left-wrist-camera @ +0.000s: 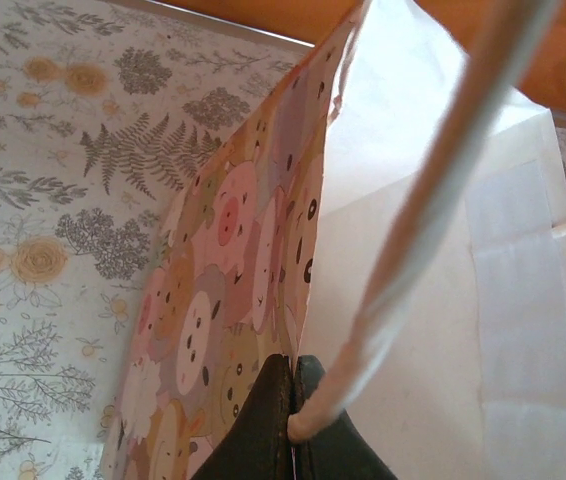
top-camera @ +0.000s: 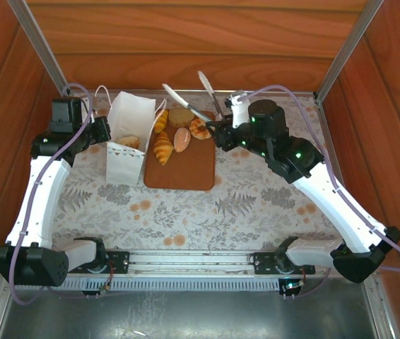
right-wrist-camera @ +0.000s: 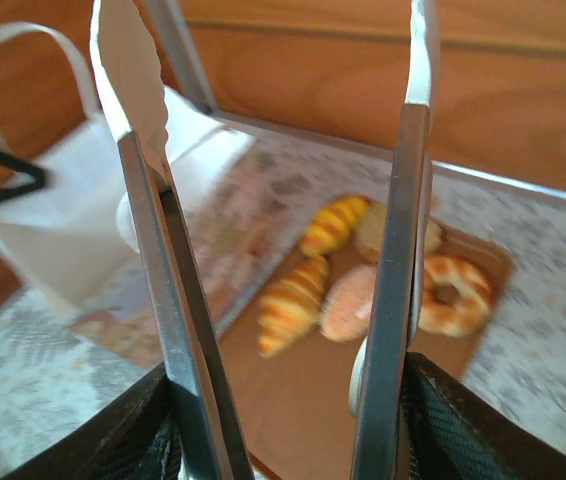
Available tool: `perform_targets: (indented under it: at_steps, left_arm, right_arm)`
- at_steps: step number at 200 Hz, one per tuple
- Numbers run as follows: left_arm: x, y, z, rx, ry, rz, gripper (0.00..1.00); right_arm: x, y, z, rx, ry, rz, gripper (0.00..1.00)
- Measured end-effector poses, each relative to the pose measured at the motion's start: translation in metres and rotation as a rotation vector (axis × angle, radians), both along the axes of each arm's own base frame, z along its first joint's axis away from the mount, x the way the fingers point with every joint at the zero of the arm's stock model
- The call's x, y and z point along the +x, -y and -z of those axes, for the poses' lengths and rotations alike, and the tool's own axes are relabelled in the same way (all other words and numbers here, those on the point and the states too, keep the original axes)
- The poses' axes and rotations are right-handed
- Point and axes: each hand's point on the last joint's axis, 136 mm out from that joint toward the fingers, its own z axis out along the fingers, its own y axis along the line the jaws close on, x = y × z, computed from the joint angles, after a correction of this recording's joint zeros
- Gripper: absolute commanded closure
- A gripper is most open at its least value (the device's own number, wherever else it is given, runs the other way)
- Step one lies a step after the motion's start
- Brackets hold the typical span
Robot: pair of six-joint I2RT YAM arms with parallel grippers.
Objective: Place the fake bread into the paper bag
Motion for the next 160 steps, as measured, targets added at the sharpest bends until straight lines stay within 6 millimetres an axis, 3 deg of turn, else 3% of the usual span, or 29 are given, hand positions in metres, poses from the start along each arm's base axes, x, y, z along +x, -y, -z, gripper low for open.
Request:
perform_targets:
  at_steps: [31,75,113,160]
  left_arm:
    - [0.002,0.0,0.004,-0.004,0.001,-0.004,1.0]
    - [0.003,0.0,0.003,-0.012,0.007,-0.01,1.0]
    - [0.004,0.0,0.001,-0.013,0.014,-0.01,1.0]
    - [0.003,0.0,0.004,-0.013,0.012,-0.01,1.0]
  right_arm:
    - [0.012,0.017,0.07,-0.049,-0.18,0.082,0.44]
    - [0.016,0.005,0.152,-0.062,-0.432,0.109,0.46]
    - [0.027,-0.015,0.187,-0.032,-0.538,0.119,0.47]
    - [0.035,-0.028,0.214,-0.009,-0.614,0.133,0.48]
